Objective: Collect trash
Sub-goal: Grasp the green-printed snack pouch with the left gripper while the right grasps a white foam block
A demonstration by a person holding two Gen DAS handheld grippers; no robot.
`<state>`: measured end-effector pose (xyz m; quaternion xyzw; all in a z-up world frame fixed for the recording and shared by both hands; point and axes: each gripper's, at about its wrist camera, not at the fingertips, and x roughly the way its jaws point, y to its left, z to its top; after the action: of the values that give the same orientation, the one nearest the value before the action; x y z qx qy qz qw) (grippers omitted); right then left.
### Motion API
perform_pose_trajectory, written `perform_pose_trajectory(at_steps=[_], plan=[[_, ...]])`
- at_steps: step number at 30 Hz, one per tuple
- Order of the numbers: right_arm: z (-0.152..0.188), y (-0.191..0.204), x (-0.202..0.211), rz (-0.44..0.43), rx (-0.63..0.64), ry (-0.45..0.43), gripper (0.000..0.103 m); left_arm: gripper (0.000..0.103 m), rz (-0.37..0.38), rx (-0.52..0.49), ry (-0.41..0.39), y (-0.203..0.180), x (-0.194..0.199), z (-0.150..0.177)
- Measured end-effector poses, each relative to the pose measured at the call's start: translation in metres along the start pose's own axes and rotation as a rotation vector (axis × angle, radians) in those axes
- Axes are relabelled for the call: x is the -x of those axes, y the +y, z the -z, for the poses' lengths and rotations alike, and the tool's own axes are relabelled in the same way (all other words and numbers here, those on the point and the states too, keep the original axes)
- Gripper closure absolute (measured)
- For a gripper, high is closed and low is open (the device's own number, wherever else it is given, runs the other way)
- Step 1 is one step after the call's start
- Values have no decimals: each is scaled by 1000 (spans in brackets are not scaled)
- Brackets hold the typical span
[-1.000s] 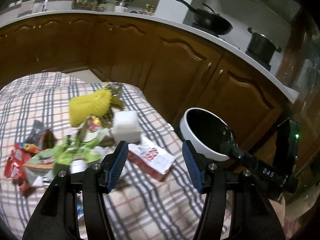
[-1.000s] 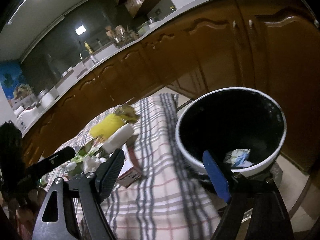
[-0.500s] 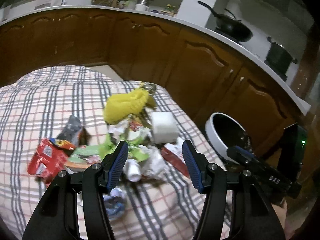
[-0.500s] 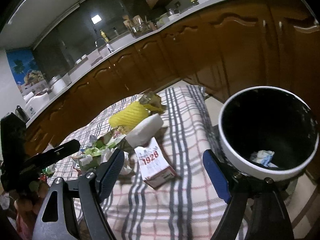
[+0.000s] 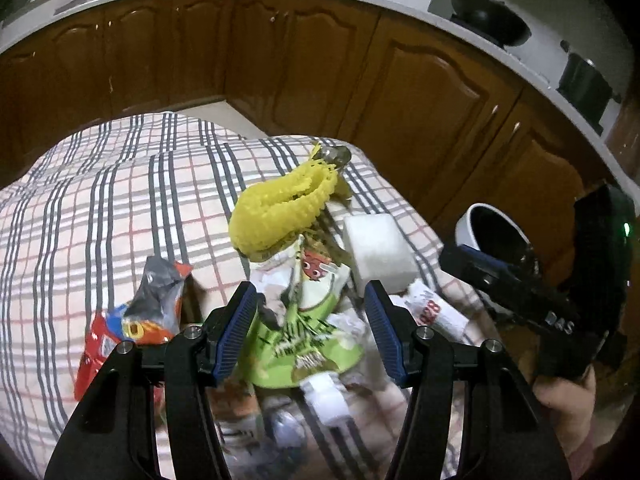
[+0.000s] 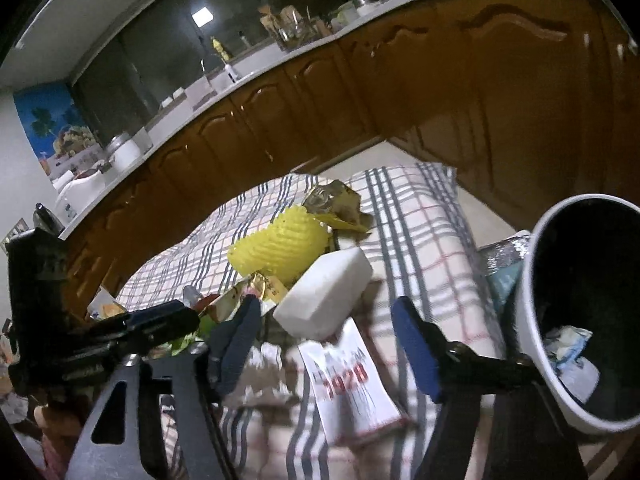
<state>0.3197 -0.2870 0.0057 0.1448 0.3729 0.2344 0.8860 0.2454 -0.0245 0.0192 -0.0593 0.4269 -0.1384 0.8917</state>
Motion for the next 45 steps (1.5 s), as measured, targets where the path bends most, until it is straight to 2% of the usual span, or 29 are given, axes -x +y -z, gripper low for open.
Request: perform_pose_trajectory(at_steps=[2,6,8,10,12,14,19,27,30,32,33,35,37,43,45], plan=[[-5,-1,-15,2,-7,36,51,59,-3,-12,15,1,-6,-1],[-8,-5,-39,-11,-35,96,61,77,11,-48,62,-2,-21,-1],[-7,-7,-48,-21,-44,124,74,88,8,-64,79,-4,-28,1],[-5,-8,-50,-42,-51,125,77,93,-3,-75,76,-5,-31,2],[-5,-6,-45,-38,-33,104,85,97,-7,-76,62,-4,-29,3],[-5,-5,-38,-45,-27,84,94,98,0,-71,45,-4,-25,3],[-11,-2,-19,-61,-21,26,103,99,7,-61,-16,-8,-5,2],[-14,-5,13,-44,-17,-38,103,100,21,-56,-97,-18,23,-3],[-16,-14,7,-59,-58,-9,95,100,23,-37,-121,-15,33,-3],[-18,-14,-3,-35,-63,15,76,100,19,-22,-136,-11,38,-3],[-18,-13,-8,-45,-60,23,70,100,18,-10,-143,-7,41,-3],[-20,-7,-21,-38,-44,43,43,100,14,8,-151,0,44,-4],[-22,-2,-34,-30,-30,75,34,100,10,25,-158,8,47,-5],[-22,-9,-88,17,-75,232,35,100,9,49,-166,21,51,-4],[-19,-10,-96,7,-74,259,53,100,12,53,-165,22,51,-3]])
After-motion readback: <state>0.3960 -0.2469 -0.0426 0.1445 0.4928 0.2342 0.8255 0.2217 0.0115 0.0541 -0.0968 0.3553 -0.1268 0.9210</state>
